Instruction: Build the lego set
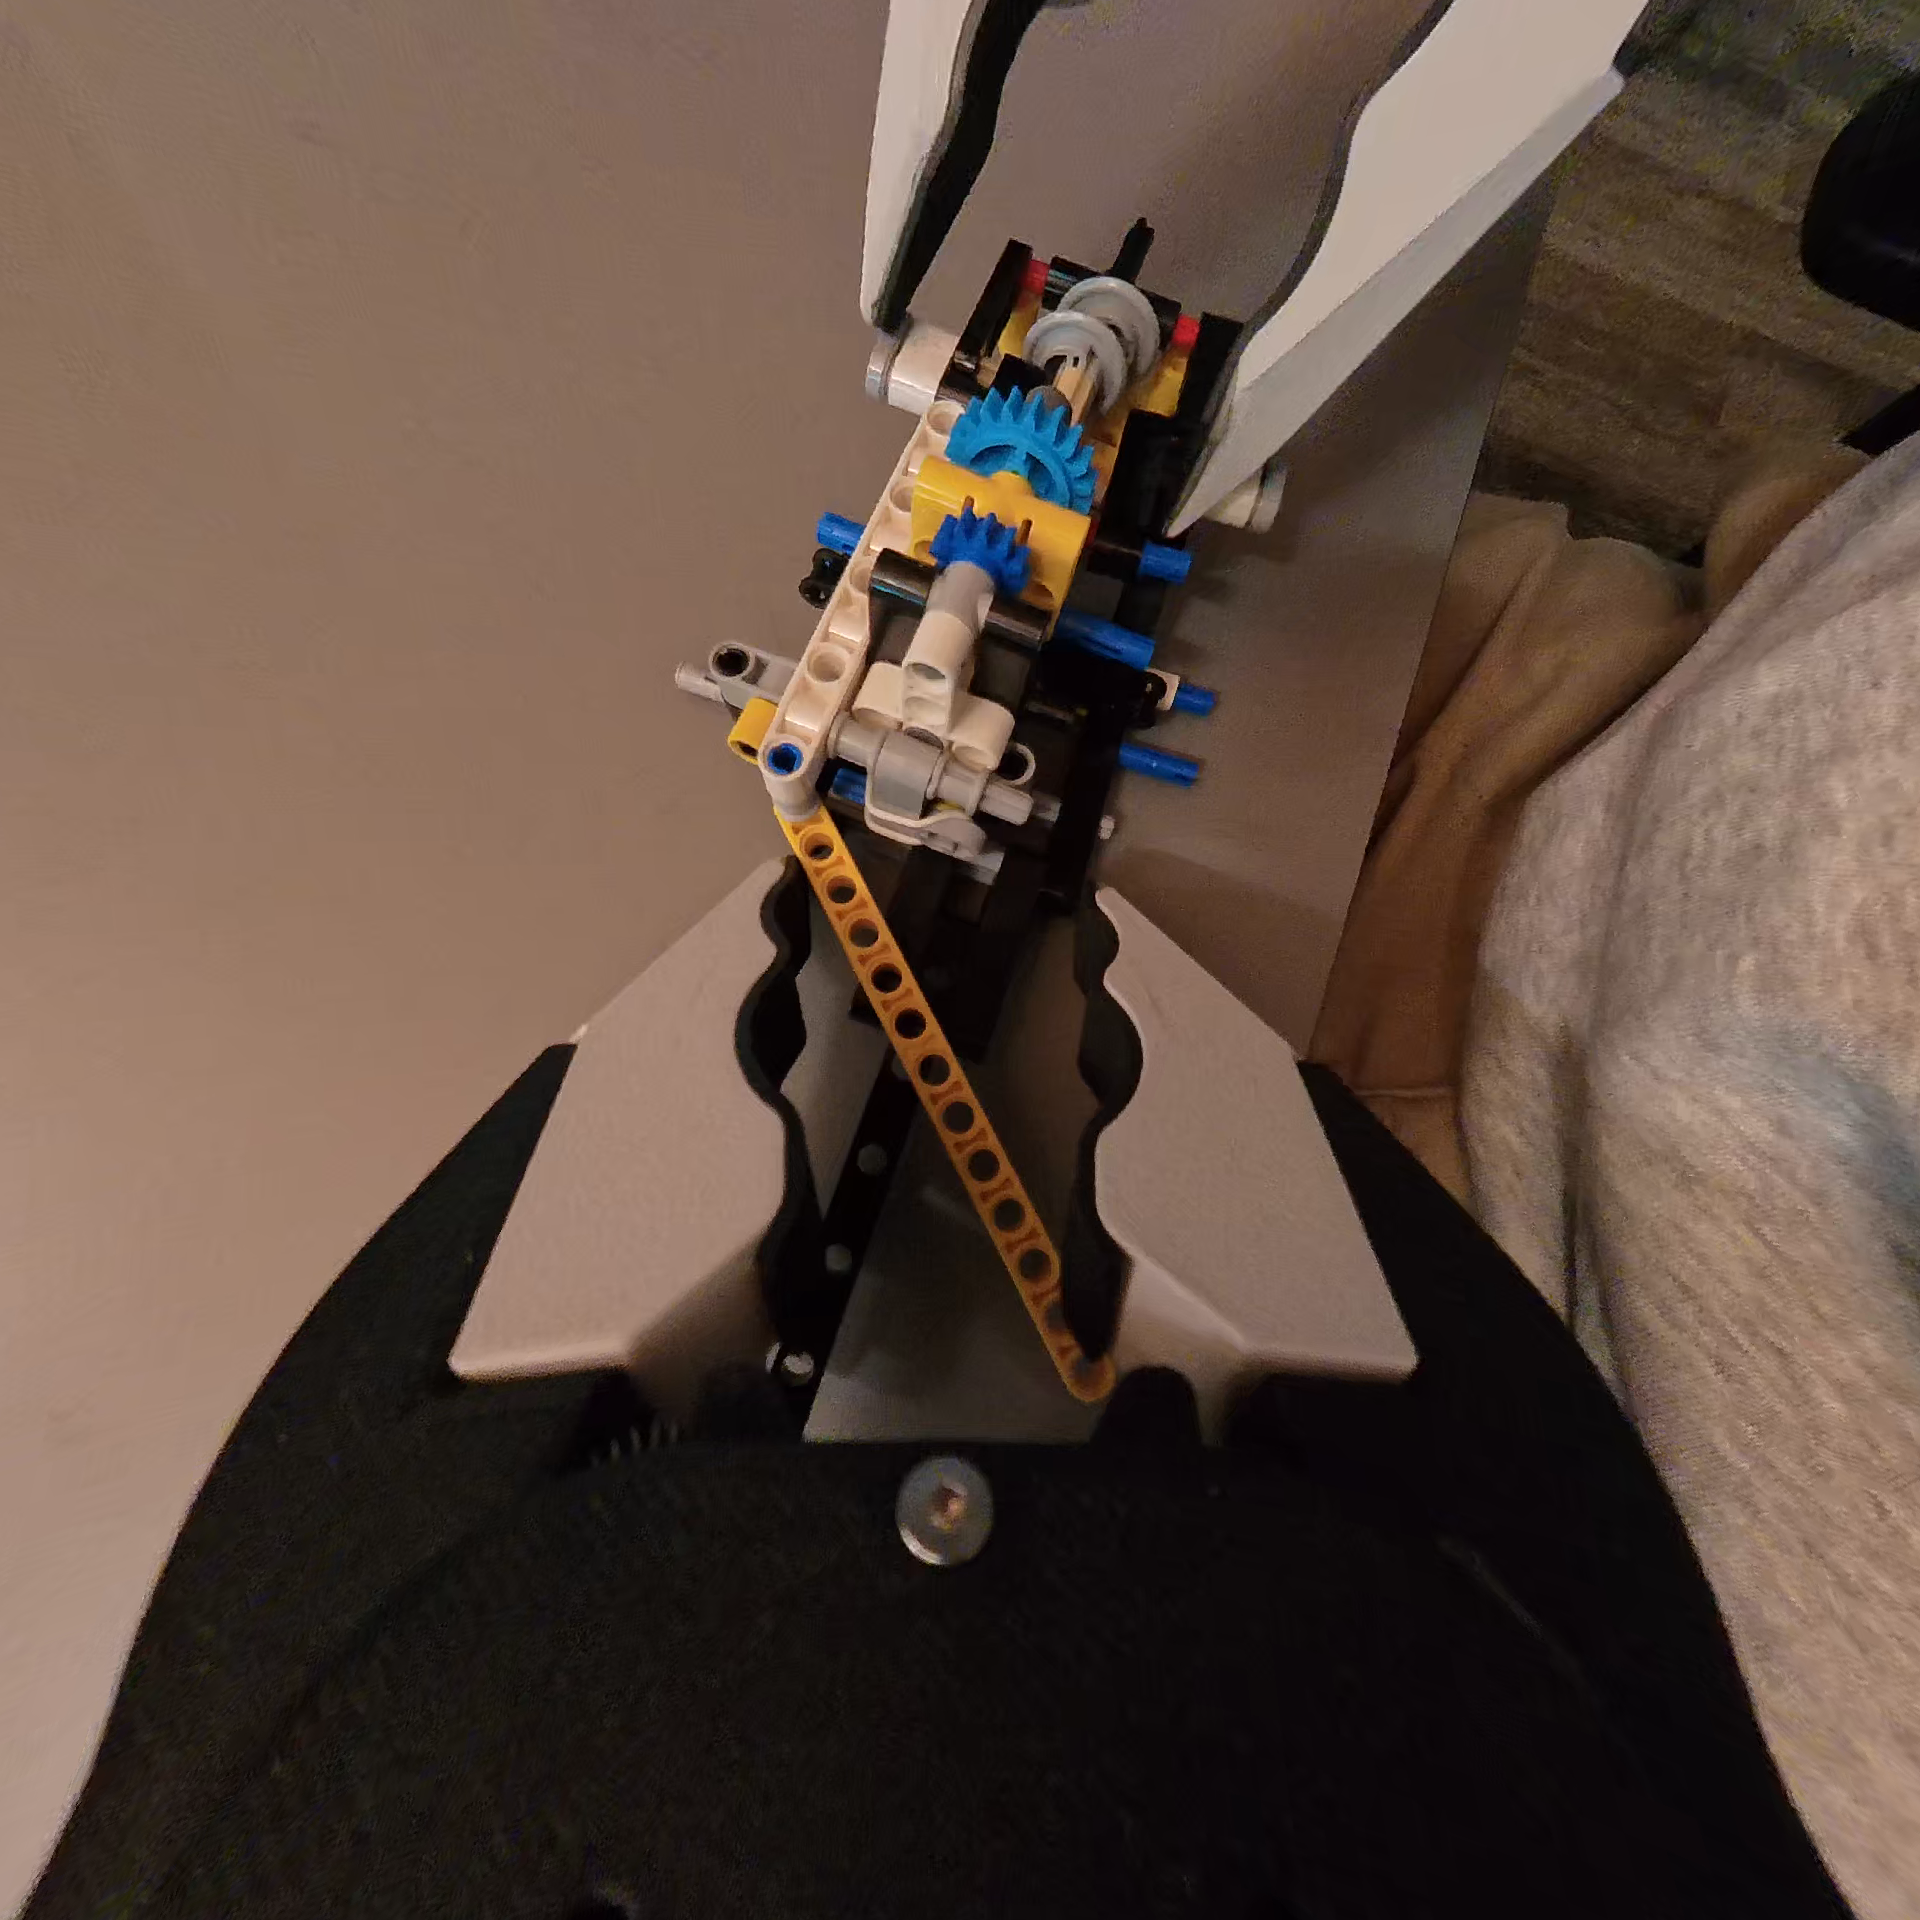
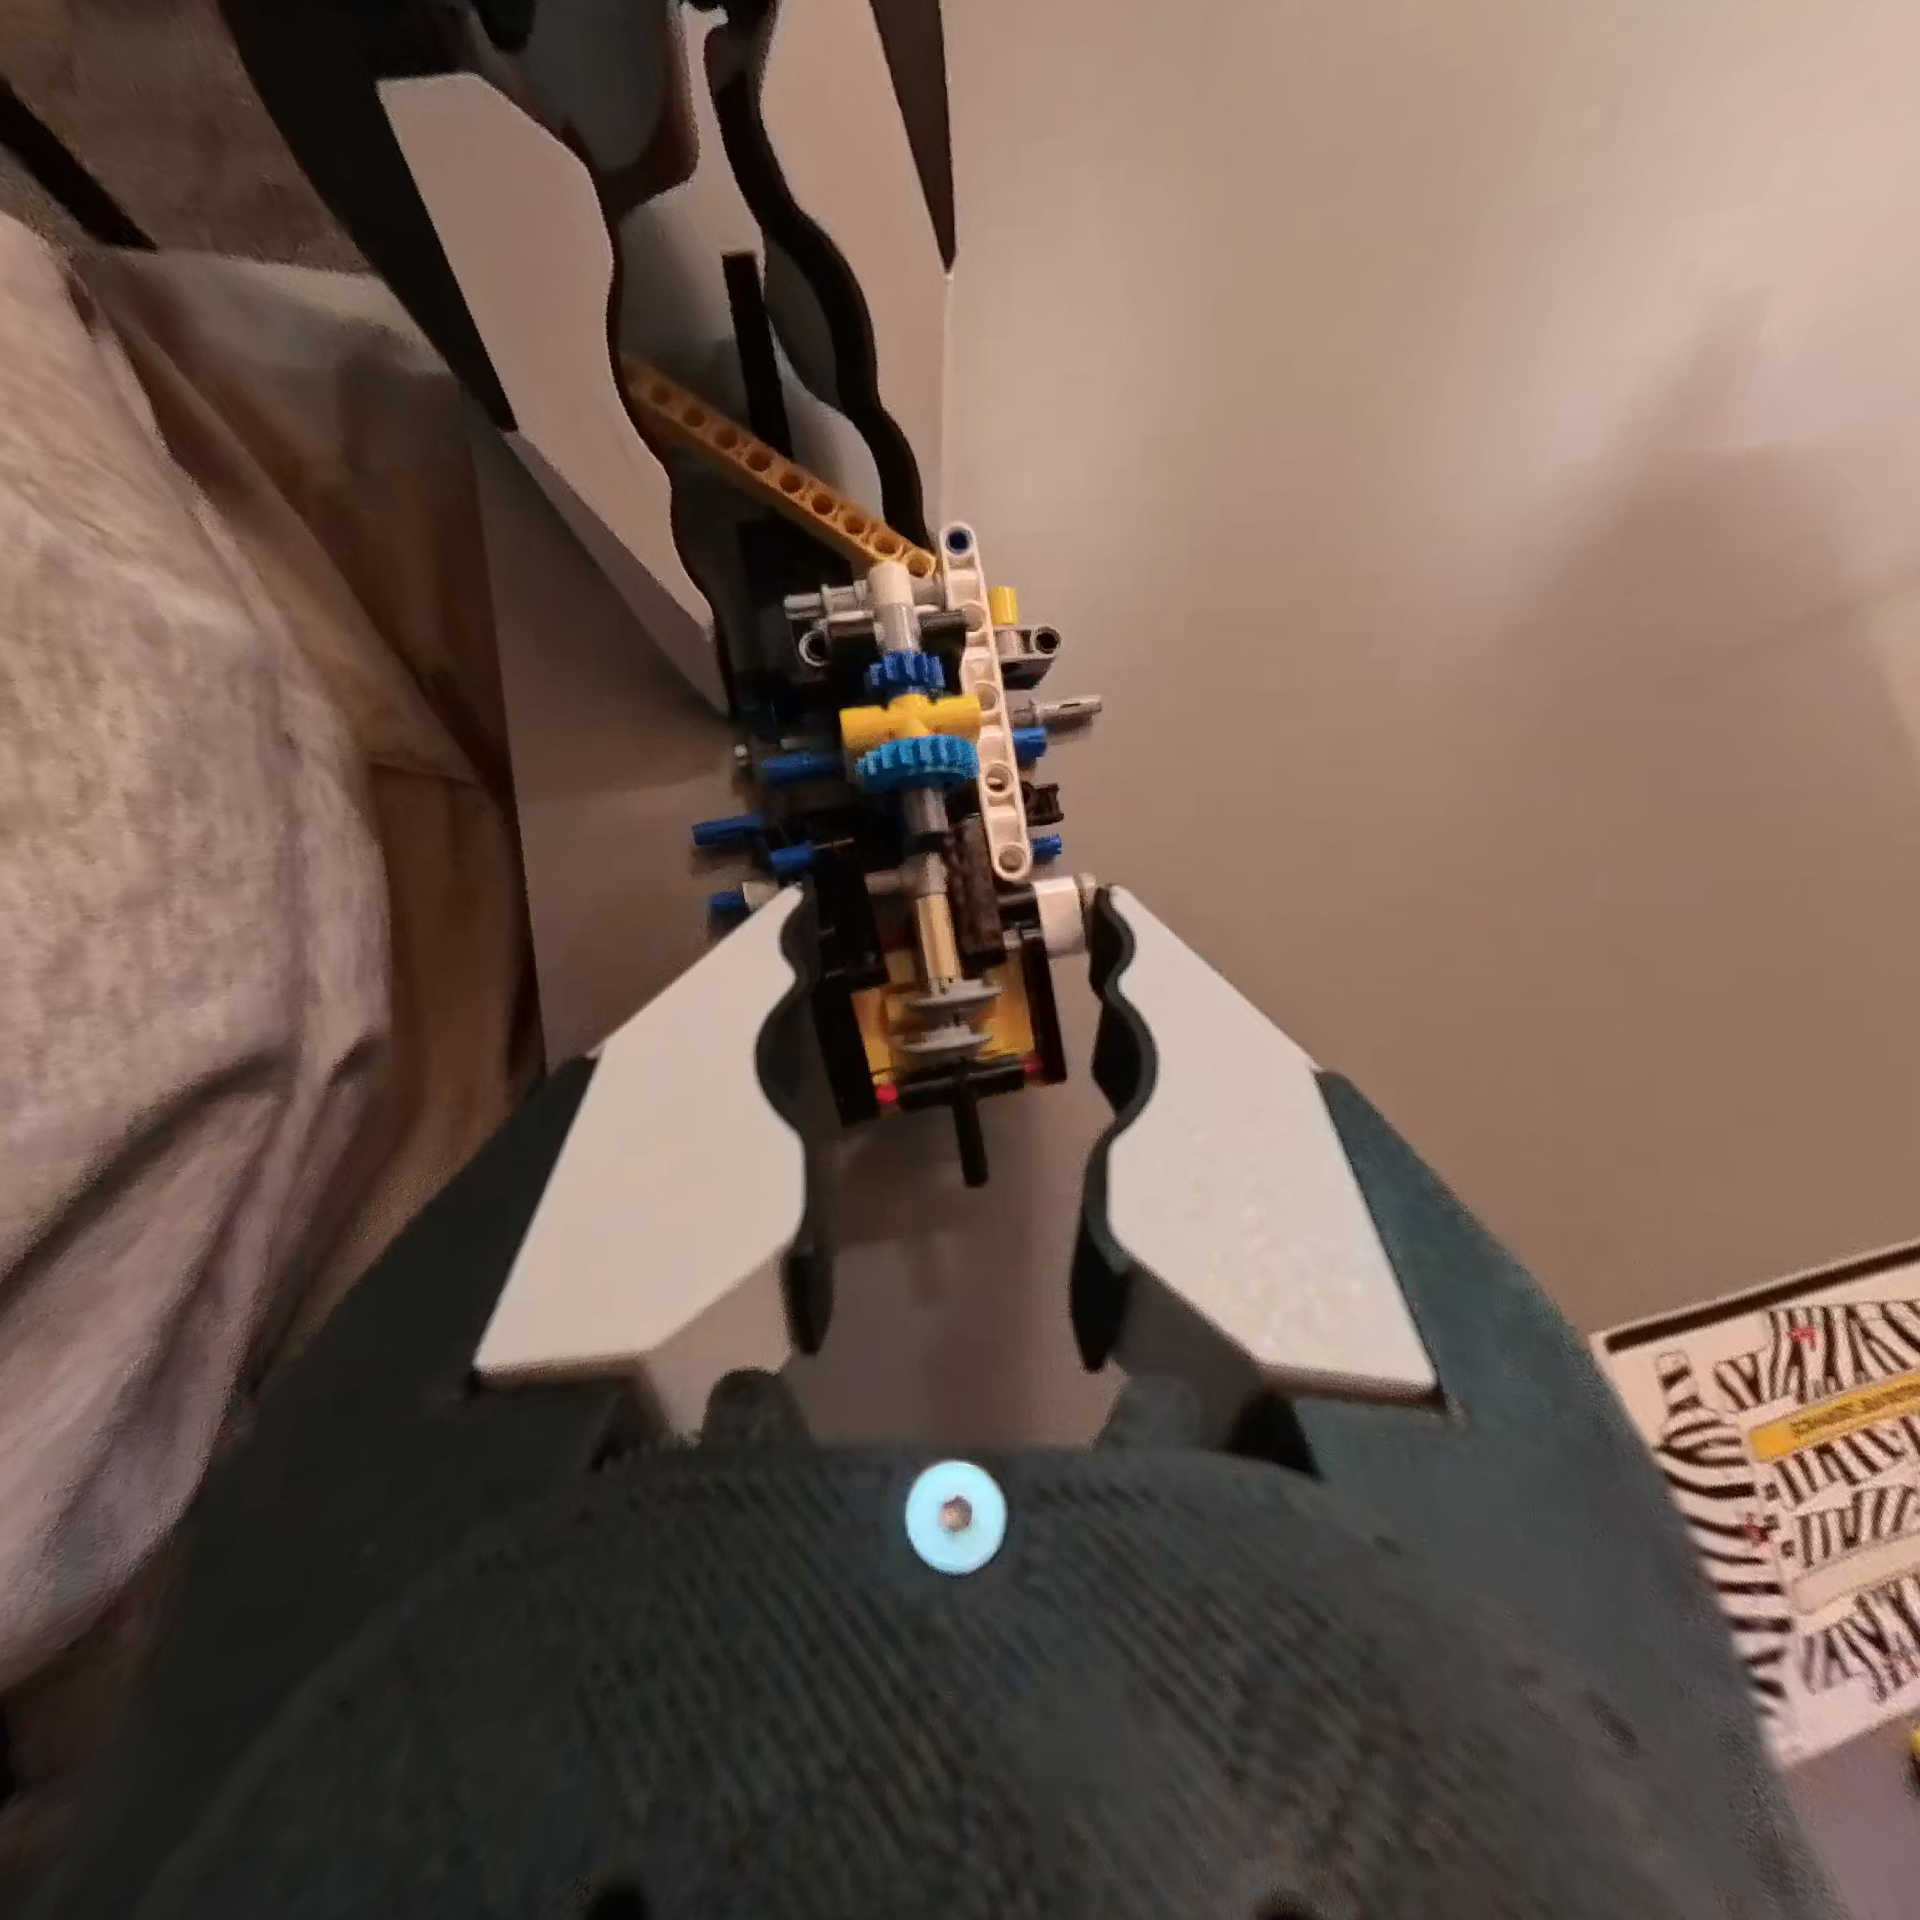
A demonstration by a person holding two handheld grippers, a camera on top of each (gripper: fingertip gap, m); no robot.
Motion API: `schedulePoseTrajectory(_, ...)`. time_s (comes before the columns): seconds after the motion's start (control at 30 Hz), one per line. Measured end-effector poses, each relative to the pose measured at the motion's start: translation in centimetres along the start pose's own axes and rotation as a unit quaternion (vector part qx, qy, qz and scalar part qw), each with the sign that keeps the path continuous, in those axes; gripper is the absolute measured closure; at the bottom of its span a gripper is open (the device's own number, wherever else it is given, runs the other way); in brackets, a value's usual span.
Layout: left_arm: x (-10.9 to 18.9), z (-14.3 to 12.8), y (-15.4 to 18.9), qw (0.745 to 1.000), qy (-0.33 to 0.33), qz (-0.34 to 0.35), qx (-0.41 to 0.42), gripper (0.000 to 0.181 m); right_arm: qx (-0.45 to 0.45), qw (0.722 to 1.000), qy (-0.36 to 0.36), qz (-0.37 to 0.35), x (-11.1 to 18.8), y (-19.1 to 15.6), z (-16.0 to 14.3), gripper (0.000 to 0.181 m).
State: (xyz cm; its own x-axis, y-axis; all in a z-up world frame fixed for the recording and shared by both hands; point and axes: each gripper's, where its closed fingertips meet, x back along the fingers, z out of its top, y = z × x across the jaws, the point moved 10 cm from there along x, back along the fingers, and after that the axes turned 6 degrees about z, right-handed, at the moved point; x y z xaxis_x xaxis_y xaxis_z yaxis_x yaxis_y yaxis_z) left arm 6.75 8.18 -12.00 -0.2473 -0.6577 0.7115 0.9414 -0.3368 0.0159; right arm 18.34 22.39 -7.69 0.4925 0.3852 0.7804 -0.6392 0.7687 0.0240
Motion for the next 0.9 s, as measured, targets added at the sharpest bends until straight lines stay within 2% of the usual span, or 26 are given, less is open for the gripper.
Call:
schedulePoseTrajectory(0.3,0.0,-0.1,0.0,1.0,0.006,-0.001,0.01,0.132,0.014,0.998,-0.054,0.033,-0.1,0.7,1.0,0.132)
schedulePoseTrajectory(0.57,0.0,-0.2,0.1,1.0,0.007,-0.001,0.011,0.132,0.008,0.999,-0.049,0.015,-0.1,0.3,0.9,0.133)
schedulePoseTrajectory(0.6,0.0,-0.2,0.1,1.0,0.008,0.0,0.012,0.132,0.008,0.999,-0.047,0.015,-0.1,0.2,0.9,0.136)
schedulePoseTrajectory(0.63,0.0,-0.1,0.0,1.0,0.01,0.005,0.018,0.13,0.016,0.999,-0.032,0.028,0.2,-0.1,1.1,0.175)
schedulePoseTrajectory(0.67,0.1,-0.2,-0.2,1.0,0.006,0.013,0.025,0.138,0.024,0.999,-0.037,0.003,0.2,0.0,1.0,0.175)
schedulePoseTrajectory(0.9,0.1,-0.2,-0.3,1.0,0.008,0.005,0.023,0.14,0.03,0.999,-0.036,-0.003,0.0,-0.5,0.3,0.16)
